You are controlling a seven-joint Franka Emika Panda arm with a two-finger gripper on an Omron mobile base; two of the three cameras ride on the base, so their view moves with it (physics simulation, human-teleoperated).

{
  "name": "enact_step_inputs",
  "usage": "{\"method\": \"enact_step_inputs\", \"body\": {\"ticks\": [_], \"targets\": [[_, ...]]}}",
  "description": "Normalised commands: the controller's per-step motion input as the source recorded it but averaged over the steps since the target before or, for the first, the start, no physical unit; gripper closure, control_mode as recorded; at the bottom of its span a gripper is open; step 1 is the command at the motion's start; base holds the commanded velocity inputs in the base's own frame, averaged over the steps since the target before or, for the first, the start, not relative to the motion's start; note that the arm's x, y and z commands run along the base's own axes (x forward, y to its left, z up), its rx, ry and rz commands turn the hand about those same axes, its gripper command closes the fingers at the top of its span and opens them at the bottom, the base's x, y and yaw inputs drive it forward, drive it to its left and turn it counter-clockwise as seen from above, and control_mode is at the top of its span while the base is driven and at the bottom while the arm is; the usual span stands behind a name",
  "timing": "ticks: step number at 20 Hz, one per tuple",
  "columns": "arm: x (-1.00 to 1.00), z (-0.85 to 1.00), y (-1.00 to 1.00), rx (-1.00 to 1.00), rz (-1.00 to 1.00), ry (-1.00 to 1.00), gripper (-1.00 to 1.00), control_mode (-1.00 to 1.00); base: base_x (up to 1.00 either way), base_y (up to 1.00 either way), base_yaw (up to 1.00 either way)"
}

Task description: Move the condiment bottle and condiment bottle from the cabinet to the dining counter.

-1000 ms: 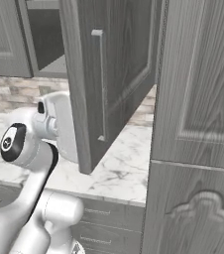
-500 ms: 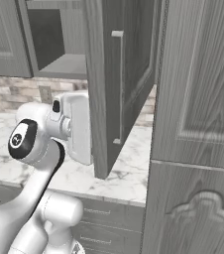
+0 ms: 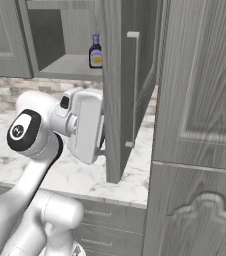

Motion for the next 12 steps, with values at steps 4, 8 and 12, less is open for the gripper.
{"method": "enact_step_inputs", "body": {"ticks": [4, 8, 12], "targets": [[0.00, 0.00, -0.11, 0.11, 0.00, -0.08, -1.00, -1.00, 0.00, 0.00, 0.00], [0.00, 0.00, -0.04, 0.06, 0.00, -0.05, -1.00, -1.00, 0.00, 0.00, 0.00], [0.00, 0.00, 0.09, 0.02, 0.04, -0.14, -1.00, -1.00, 0.00, 0.00, 0.00]]}}
